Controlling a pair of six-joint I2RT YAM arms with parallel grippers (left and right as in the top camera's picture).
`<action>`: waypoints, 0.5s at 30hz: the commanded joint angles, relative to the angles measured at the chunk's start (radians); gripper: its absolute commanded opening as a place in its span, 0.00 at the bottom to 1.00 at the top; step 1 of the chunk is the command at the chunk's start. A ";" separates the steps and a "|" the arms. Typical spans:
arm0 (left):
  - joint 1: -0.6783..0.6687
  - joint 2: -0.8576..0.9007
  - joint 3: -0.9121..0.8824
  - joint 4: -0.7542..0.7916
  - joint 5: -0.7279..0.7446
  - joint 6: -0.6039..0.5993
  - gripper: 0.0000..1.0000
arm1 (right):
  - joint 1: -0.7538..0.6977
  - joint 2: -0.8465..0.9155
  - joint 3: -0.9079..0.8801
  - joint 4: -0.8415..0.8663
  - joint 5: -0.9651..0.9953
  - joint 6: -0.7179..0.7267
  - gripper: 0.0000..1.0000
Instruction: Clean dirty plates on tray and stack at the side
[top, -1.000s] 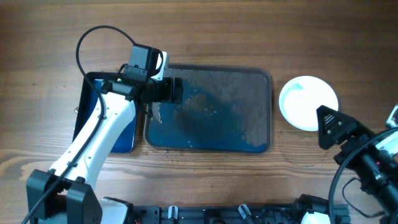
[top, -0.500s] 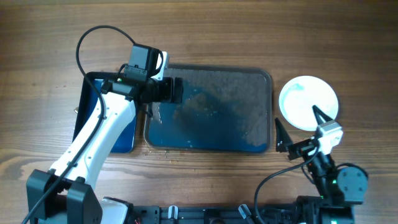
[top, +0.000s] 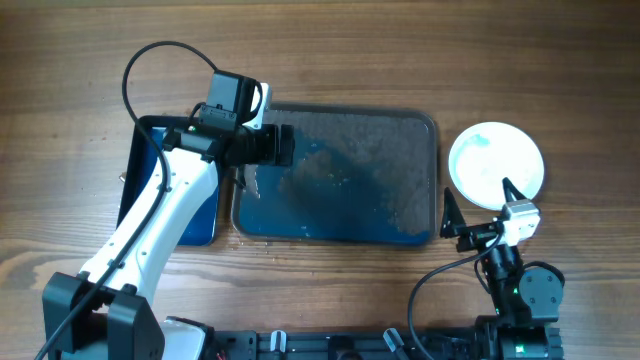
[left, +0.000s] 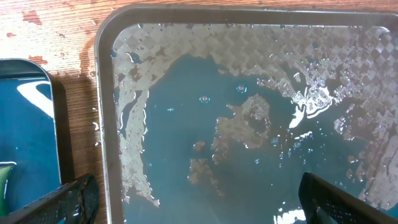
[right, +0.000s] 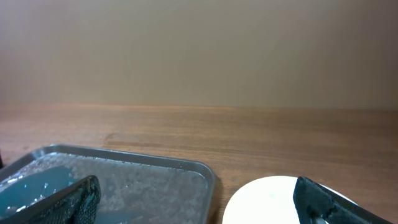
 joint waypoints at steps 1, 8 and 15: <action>-0.005 0.008 0.010 0.000 0.008 -0.009 1.00 | 0.004 -0.016 -0.003 0.002 0.037 0.031 1.00; -0.005 0.008 0.010 0.000 0.008 -0.009 1.00 | 0.004 -0.016 -0.003 0.002 0.037 0.031 1.00; -0.002 -0.007 0.009 -0.006 -0.044 -0.008 1.00 | 0.004 -0.016 -0.003 0.002 0.037 0.031 1.00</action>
